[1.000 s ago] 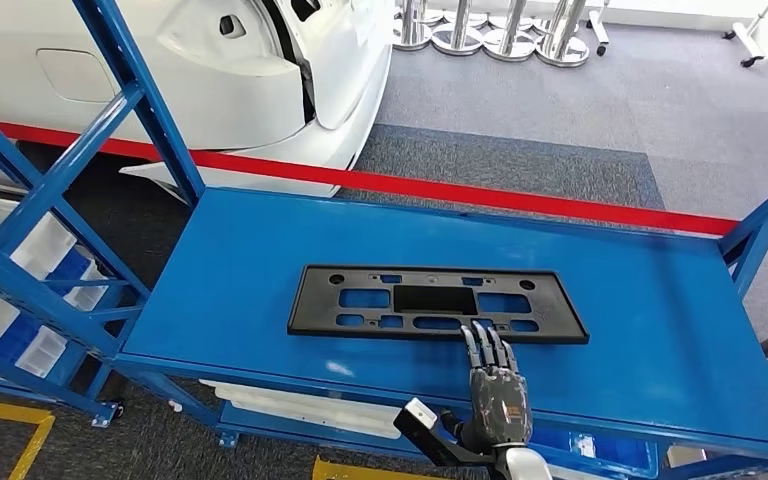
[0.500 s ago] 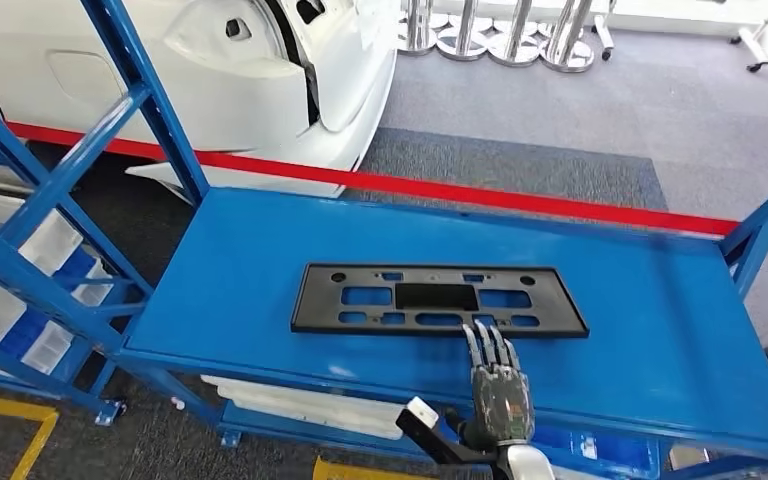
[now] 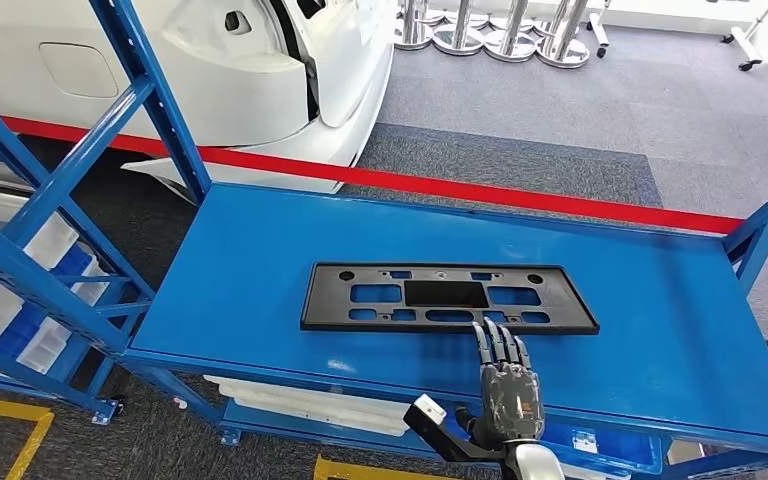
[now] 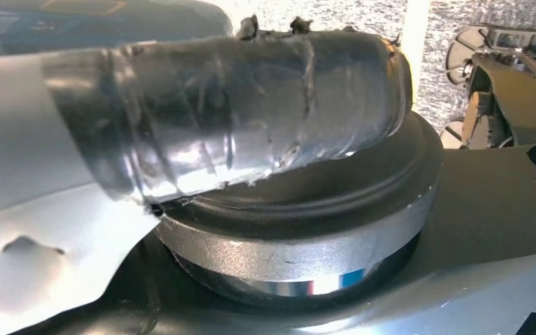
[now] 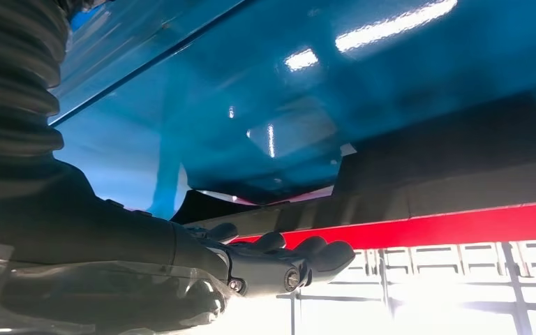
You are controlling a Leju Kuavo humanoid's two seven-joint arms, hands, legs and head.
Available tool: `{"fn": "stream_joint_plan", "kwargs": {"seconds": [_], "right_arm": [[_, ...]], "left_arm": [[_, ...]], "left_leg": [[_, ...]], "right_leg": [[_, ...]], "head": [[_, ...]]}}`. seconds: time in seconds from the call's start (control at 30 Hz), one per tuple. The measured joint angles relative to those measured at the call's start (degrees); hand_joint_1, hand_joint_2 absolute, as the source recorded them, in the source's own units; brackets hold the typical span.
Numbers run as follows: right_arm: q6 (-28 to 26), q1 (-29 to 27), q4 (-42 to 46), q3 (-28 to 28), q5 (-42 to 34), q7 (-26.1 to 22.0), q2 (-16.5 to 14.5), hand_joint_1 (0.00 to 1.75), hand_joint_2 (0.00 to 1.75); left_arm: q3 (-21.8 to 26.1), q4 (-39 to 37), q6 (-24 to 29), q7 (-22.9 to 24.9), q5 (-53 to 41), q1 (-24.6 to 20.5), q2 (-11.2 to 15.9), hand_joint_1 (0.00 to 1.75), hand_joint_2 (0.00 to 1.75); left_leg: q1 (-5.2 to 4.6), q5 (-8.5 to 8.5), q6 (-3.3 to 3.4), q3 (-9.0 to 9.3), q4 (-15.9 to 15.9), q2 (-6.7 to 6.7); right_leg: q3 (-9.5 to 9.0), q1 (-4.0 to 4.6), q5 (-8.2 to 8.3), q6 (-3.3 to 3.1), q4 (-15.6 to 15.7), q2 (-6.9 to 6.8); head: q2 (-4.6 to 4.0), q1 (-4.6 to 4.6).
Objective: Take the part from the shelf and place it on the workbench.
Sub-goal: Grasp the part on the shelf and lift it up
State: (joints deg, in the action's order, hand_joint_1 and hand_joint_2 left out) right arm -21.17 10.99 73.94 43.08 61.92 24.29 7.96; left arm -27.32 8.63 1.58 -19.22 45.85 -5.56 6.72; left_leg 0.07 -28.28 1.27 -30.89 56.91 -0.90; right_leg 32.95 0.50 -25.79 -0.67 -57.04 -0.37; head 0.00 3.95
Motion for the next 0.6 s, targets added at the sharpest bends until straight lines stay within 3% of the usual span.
{"fn": "stream_joint_plan", "kwargs": {"seconds": [0.13, 0.17, 0.23, 0.3, 0.33, 0.37, 0.47, 0.5, 0.6], "right_arm": [[1.2, 0.0, 1.5, 0.1, 0.7, -0.3, -0.6, 0.00, 1.75], [1.4, 0.0, 1.8, 0.2, 0.9, -0.4, -0.7, 0.00, 1.75], [2.0, 0.0, 2.3, 0.3, 1.2, -0.6, -1.0, 0.00, 1.75], [2.5, 0.0, 2.8, 0.3, 1.4, -0.8, -1.3, 0.00, 0.87], [2.7, 0.1, 3.0, 0.4, 1.6, -0.8, -1.3, 0.00, 0.44], [2.8, 0.4, 3.4, 0.4, 1.8, -0.9, -1.4, 0.00, 0.00], [3.3, 2.3, 4.5, 0.3, 2.3, -0.9, -1.8, 0.00, 0.00], [3.5, 2.8, 4.8, 0.2, 2.5, -1.0, -1.9, 0.00, 0.00], [4.1, 3.3, 5.8, 0.2, 2.9, -1.1, -2.1, 0.00, 0.00]], "left_arm": [[-0.3, 0.0, 0.0, -0.1, 0.0, -0.1, 0.0, 0.00, 0.00], [-0.4, 0.0, -0.1, -0.1, -0.1, -0.1, 0.1, 0.00, 0.00], [-0.6, 0.0, -0.1, 0.1, -0.1, -0.3, 0.1, 0.00, 0.00], [-0.8, 0.0, -0.2, 0.2, -0.1, -0.5, 0.1, 0.00, 0.00], [-0.8, 0.0, -0.3, 0.2, -0.1, -0.5, 0.1, 0.00, 0.00], [-0.8, 0.0, -0.3, 0.2, -0.1, -0.5, 0.2, 0.00, 0.00], [-0.8, -0.1, -0.2, 0.1, -0.1, -0.3, 0.2, 0.00, 0.00], [-0.8, -0.1, -0.2, 0.0, -0.1, -0.2, 0.1, 0.00, 0.00], [-0.9, -0.1, -0.3, 0.0, -0.1, -0.2, 0.0, 0.00, 0.00]], "left_leg": [[-0.12, -0.62, -1.26, -0.11, 0.4, 0.14], [-0.15, -1.65, -1.52, -1.00, 2.1, 0.31], [-0.11, -4.88, -1.90, -4.78, 9.0, 0.63], [-0.05, -6.44, -2.21, -8.19, 14.8, 0.69], [0.01, -5.69, -2.33, -8.54, 14.9, 0.69], [0.11, -4.01, -2.43, -7.79, 12.9, 0.68], [0.36, 1.19, -2.15, -3.01, 2.3, 0.66], [0.35, 1.82, -1.81, -2.17, 0.5, 0.69], [0.25, 2.08, -0.63, -1.91, -0.3, 0.96]], "right_leg": [[-1.03, -0.28, 0.47, -0.84, 1.8, -0.35], [-1.39, -0.44, 0.81, -1.06, 2.3, -0.44], [-1.57, -0.52, 1.08, -1.36, 2.7, -0.60], [-1.54, -0.50, 1.03, -1.53, 2.7, -0.60], [-1.57, -0.50, 0.95, -1.54, 2.7, -0.53], [-1.60, -0.53, 0.84, -1.50, 2.5, -0.36], [-1.60, -0.55, 0.26, -0.81, 1.7, 0.19], [-1.60, -0.47, 0.01, -0.46, 1.5, 0.23], [-1.78, -0.39, -0.44, 0.44, 1.4, 0.06]], "head": [[0.00, 0.20], [0.00, 0.30], [0.00, 0.49], [0.00, 0.52], [0.00, 0.52], [0.00, 0.53], [0.00, 0.68], [0.00, 0.72], [0.00, 0.67]]}}
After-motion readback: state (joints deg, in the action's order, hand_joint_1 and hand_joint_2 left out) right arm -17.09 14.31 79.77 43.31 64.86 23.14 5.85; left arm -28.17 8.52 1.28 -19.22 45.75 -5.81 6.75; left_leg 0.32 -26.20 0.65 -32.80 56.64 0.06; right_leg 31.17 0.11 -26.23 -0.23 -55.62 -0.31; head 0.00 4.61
